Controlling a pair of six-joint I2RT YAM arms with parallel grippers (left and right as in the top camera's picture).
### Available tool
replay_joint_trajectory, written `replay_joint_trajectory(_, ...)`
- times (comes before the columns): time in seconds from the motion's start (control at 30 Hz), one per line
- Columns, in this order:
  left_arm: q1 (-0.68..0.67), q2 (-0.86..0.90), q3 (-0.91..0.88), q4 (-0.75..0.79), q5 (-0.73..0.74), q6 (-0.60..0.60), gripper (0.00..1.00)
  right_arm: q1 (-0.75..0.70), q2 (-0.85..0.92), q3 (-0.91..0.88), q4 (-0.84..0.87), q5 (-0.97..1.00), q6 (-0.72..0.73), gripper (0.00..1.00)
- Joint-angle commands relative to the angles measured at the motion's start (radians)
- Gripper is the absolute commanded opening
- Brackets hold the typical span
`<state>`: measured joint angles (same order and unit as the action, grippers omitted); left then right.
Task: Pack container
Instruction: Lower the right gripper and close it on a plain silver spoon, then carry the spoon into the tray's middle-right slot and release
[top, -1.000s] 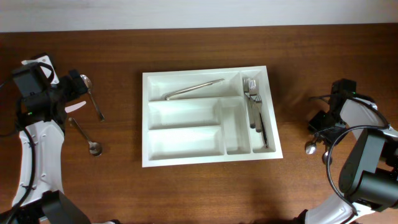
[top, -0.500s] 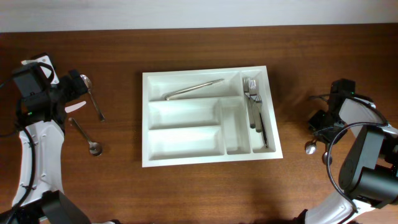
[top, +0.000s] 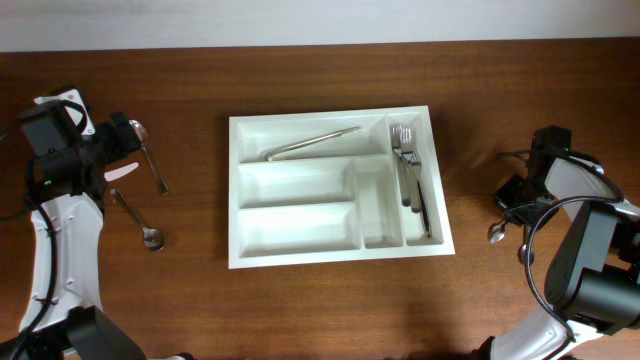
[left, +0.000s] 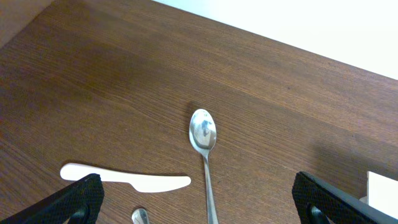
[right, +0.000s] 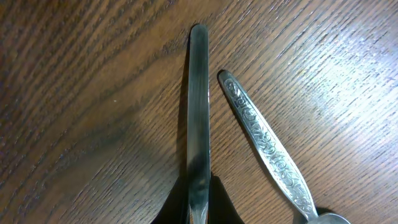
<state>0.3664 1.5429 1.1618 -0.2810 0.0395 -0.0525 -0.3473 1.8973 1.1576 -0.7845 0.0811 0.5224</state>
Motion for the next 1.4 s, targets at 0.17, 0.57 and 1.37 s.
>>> replay_joint_trajectory(0.17,0.006,0.005,0.019,0.002,-0.006,0.001,0.99,0.013,-0.105,0.107,-0.071,0.009,-0.104,0.04)
replay_joint_trajectory(0.57,0.006,0.005,0.019,0.002,-0.006,0.001,0.99,0.277,-0.331,0.234,-0.174,-0.002,-0.206,0.04)
replay_joint_trajectory(1.37,0.006,0.005,0.019,0.002,-0.006,0.001,0.99,0.749,0.0,0.233,-0.131,-0.061,-0.208,0.04)
